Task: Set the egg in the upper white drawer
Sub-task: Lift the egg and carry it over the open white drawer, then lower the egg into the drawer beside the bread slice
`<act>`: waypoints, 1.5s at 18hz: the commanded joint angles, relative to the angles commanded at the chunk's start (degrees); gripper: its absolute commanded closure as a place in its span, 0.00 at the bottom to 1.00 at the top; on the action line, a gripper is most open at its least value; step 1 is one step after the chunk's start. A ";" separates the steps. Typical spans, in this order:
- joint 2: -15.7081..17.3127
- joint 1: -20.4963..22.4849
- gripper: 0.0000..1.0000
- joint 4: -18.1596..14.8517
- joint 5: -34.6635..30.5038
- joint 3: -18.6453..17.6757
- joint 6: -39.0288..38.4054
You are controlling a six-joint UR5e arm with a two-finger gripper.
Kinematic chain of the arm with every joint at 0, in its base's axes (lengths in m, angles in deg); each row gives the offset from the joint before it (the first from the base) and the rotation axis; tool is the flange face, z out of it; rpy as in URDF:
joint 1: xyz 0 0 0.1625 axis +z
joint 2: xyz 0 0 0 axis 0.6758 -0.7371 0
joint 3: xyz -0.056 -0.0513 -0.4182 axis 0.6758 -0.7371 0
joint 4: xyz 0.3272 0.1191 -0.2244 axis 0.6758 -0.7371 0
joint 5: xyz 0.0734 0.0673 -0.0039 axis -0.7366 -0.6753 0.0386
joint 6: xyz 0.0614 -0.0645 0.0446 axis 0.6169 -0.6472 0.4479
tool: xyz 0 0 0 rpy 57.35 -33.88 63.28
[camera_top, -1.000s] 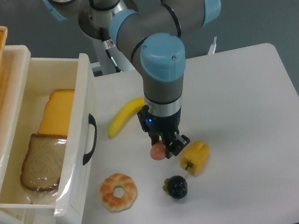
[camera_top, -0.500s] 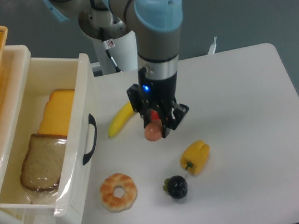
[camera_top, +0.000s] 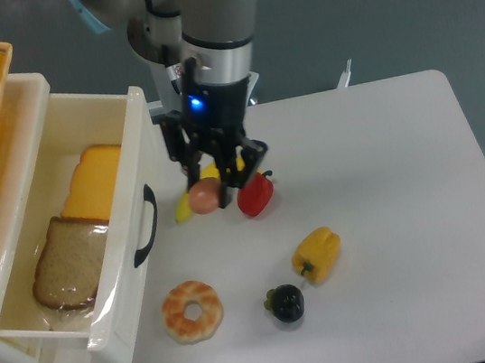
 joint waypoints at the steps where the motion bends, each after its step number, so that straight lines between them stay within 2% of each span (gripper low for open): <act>1: 0.44 -0.96 0.85 0.00 0.00 -0.26 0.79; 8: 1.06 -4.48 0.85 -0.35 0.09 -0.35 3.77; 12: 1.06 -6.33 0.85 -0.70 0.00 -1.23 10.81; 16: 1.06 -8.53 0.85 -1.93 -0.18 -2.11 12.39; 27: 0.97 -11.17 0.85 -2.37 -0.44 -5.97 15.03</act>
